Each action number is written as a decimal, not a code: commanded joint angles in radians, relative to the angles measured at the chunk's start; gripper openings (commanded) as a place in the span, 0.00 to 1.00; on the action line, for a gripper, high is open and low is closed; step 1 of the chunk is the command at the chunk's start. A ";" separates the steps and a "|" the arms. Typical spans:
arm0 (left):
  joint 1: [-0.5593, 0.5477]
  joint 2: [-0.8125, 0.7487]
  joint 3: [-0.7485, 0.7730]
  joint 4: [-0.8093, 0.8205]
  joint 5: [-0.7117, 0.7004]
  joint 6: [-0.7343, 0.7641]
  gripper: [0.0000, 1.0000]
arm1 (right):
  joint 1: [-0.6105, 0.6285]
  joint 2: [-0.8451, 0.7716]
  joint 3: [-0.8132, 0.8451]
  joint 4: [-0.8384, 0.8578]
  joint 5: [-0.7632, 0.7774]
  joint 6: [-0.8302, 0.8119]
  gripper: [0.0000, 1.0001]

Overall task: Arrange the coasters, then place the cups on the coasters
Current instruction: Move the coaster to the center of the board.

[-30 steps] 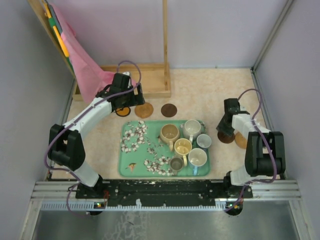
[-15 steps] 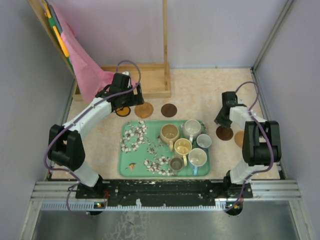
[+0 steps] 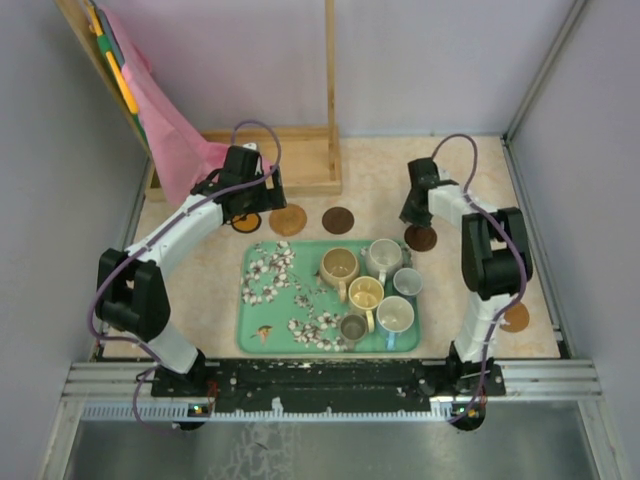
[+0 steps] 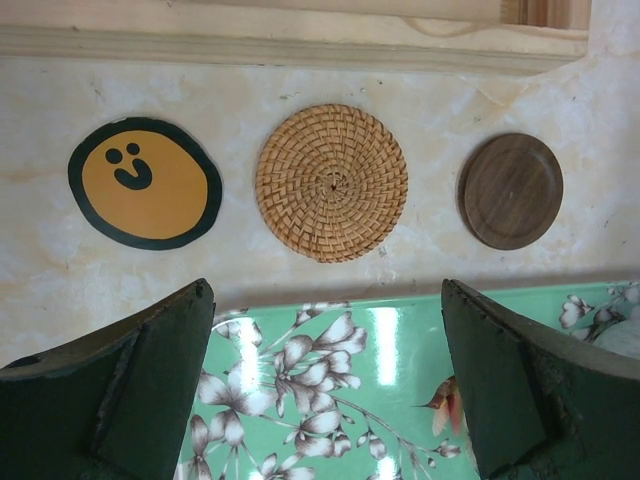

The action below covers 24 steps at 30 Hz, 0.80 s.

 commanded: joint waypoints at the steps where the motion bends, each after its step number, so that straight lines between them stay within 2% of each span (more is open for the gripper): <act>1: 0.003 -0.008 0.018 -0.004 -0.015 0.011 1.00 | 0.071 0.147 0.097 -0.005 -0.079 0.034 0.35; 13: 0.014 -0.020 0.011 -0.007 -0.022 0.016 1.00 | 0.144 0.303 0.358 -0.072 -0.099 0.026 0.35; 24: 0.018 -0.022 0.010 -0.007 -0.025 0.017 1.00 | 0.176 0.365 0.478 -0.114 -0.111 0.023 0.34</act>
